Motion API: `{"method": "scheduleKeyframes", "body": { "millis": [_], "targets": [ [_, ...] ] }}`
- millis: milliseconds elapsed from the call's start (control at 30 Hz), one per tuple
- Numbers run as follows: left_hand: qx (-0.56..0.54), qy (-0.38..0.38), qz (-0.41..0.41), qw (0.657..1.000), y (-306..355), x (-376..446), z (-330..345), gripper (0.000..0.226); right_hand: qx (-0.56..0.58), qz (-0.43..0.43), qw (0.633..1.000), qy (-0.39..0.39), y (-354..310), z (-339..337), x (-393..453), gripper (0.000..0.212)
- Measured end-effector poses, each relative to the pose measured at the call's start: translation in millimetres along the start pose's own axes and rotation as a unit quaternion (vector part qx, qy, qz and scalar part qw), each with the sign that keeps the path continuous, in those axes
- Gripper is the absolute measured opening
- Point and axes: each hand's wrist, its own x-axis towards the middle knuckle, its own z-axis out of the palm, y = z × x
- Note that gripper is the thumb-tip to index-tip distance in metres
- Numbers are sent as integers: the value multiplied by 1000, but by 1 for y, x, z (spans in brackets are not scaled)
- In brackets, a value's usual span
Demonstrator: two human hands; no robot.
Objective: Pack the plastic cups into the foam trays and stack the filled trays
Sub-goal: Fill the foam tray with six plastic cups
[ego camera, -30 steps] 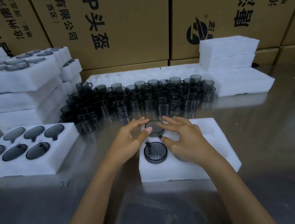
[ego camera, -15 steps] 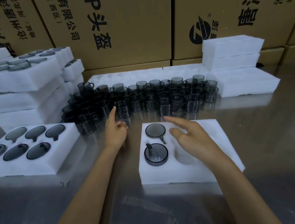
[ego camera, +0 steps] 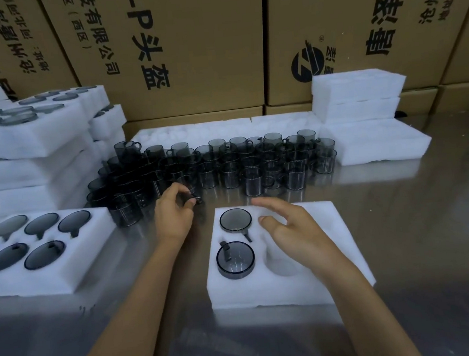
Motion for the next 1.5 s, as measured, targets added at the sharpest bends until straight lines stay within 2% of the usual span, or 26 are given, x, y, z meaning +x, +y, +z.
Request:
{"method": "scheduleKeyframes", "body": {
  "millis": [133,267,300,467,600,833,1033,1167,1333,1500],
  "targets": [
    [-58,36,73,995,9,-21,-5,28,10,-10,1000,14,-5,0,-2,34],
    [-103,14,103,989,44,-43,-11,75,40,-25,998,49,-14,-2,-5,33],
    [-116,5,114,987,55,-49,-13,81,54,-30,996,63,-16,-3,-5,32],
    [-118,-41,222,967,91,-75,-17,69,167,-75,976,114,-28,-17,-9,28],
    [-158,-81,203,963,107,-86,-12,66,205,-84,967,125,-29,-32,-14,18],
    [-101,-179,160,966,103,-82,-4,67,85,-69,983,148,-14,-36,-6,2],
    [-51,-238,133,961,96,-80,1,70,-14,-45,989,140,-3,-41,-2,12],
    [-5,-248,125,961,93,-80,3,73,-38,-36,992,118,1,-40,-3,14],
    [47,-266,103,957,93,-80,2,76,-117,-50,983,132,4,-43,-2,16],
    [95,-265,143,949,91,-81,1,61,-235,-4,963,131,5,-42,-2,13]
  ]
}}
